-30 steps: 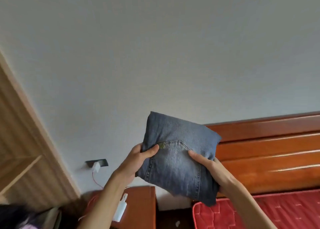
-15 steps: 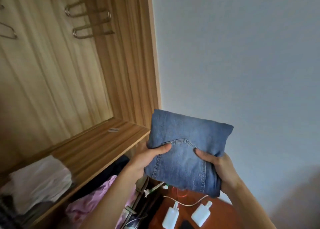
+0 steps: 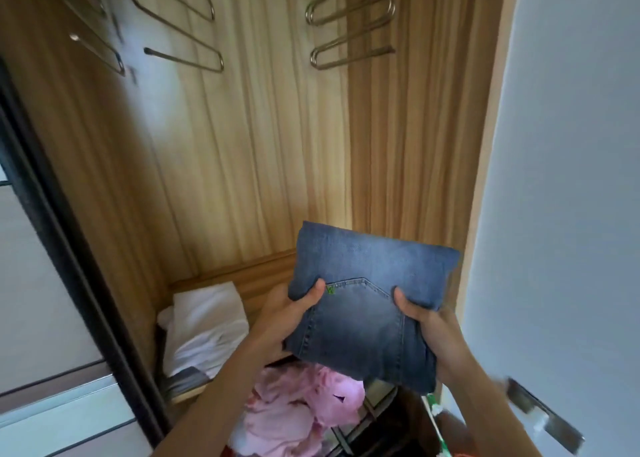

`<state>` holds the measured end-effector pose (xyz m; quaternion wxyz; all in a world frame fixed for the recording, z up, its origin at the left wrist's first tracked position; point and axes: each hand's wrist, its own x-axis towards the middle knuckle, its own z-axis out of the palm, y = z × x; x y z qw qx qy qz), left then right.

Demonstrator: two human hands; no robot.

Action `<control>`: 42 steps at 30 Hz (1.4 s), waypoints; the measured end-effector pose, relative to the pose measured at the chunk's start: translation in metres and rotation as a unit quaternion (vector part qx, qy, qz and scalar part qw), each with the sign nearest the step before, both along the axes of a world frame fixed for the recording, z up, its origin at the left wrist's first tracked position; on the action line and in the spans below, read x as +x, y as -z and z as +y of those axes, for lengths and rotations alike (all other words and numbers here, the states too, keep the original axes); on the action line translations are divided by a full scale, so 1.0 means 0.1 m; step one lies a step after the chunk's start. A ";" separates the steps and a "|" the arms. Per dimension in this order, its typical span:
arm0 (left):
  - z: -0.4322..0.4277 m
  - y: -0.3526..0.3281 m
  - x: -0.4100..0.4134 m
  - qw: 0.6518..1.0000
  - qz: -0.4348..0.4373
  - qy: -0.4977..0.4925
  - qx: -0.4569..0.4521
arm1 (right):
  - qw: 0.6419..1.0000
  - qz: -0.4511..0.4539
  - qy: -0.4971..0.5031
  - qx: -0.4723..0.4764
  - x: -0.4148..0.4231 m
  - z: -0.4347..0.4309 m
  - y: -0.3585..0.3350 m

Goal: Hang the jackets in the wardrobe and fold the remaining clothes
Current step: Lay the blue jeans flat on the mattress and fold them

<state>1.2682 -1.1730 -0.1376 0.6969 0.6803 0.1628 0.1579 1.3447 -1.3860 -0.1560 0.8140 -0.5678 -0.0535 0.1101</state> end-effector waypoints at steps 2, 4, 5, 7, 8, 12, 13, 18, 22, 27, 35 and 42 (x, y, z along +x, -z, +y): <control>0.09 -0.02 0.10 0.999 -0.001 -0.036 0.008 | 0.999 -0.010 -0.032 -0.014 0.27 0.16 -0.02; 0.20 -0.04 0.19 0.997 0.012 -0.069 0.016 | 0.997 -0.019 -0.072 -0.022 0.51 0.34 -0.06; 0.27 -0.05 0.22 0.996 0.018 -0.088 0.015 | 0.996 -0.021 -0.086 -0.023 0.61 0.44 -0.06; 0.42 -0.08 0.26 0.991 0.032 -0.128 0.010 | 0.993 -0.021 -0.116 -0.022 0.79 0.66 -0.05; 0.49 -0.08 0.26 0.989 0.043 -0.143 0.010 | 0.990 -0.017 -0.135 -0.023 0.86 0.78 -0.04; 0.83 -0.07 0.21 0.974 0.087 -0.205 0.040 | 0.979 0.014 -0.201 -0.030 1.04 1.25 0.06; 0.91 -0.06 0.19 0.969 0.097 -0.224 0.048 | 0.975 0.019 -0.217 -0.034 1.08 1.37 0.09; 1.34 0.04 0.18 0.949 0.108 -0.288 0.069 | 0.957 0.013 -0.285 -0.047 1.19 1.99 0.18; 1.74 0.16 0.24 0.924 0.095 -0.358 0.091 | 0.939 0.005 -0.335 -0.076 1.29 2.50 0.12; 2.31 0.37 0.37 0.883 0.096 -0.447 0.107 | 0.917 -0.012 -0.384 -0.108 1.48 3.14 0.10; 3.07 0.66 0.51 0.841 0.200 -0.481 0.149 | 0.893 -0.008 -0.401 -0.205 1.71 4.04 0.47; 3.23 1.42 0.40 0.781 0.416 -0.412 0.219 | 0.799 -0.131 -0.433 -0.395 1.51 4.28 1.25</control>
